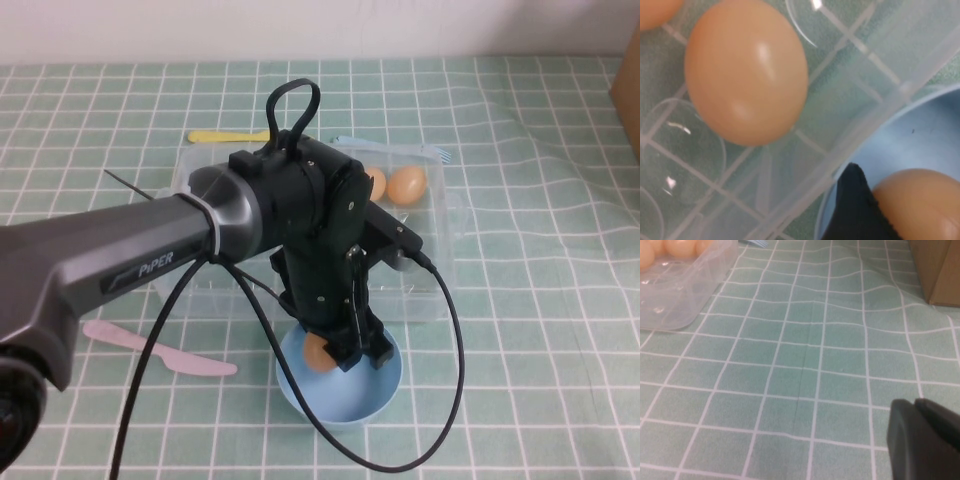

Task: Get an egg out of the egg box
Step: Place the egg in the bowl

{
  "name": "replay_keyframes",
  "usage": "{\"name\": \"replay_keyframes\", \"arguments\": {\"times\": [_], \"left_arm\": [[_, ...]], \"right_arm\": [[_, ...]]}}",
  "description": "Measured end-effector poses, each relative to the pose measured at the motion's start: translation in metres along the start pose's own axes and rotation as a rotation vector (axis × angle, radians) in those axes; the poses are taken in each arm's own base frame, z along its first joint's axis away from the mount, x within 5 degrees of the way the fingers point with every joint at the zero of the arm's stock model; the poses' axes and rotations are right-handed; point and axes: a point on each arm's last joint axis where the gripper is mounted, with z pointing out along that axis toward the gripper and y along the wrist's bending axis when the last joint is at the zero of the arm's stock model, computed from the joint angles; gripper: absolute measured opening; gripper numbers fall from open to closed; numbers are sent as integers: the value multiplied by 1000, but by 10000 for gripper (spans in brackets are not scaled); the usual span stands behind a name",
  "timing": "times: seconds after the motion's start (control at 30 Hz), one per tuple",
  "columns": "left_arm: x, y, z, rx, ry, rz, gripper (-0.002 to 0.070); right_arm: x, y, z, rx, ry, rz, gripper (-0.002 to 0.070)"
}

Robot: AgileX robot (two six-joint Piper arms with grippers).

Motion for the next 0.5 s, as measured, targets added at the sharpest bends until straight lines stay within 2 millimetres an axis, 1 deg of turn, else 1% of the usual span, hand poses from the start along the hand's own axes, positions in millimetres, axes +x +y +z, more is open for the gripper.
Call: {"name": "replay_keyframes", "arguments": {"times": [0.27, 0.5], "left_arm": [[-1, 1, 9, -9, 16, 7, 359], [-1, 1, 9, -9, 14, 7, 360]], "right_arm": [[0, 0, 0, 0, 0, 0, -17], [0, 0, 0, 0, 0, 0, -17]]}}
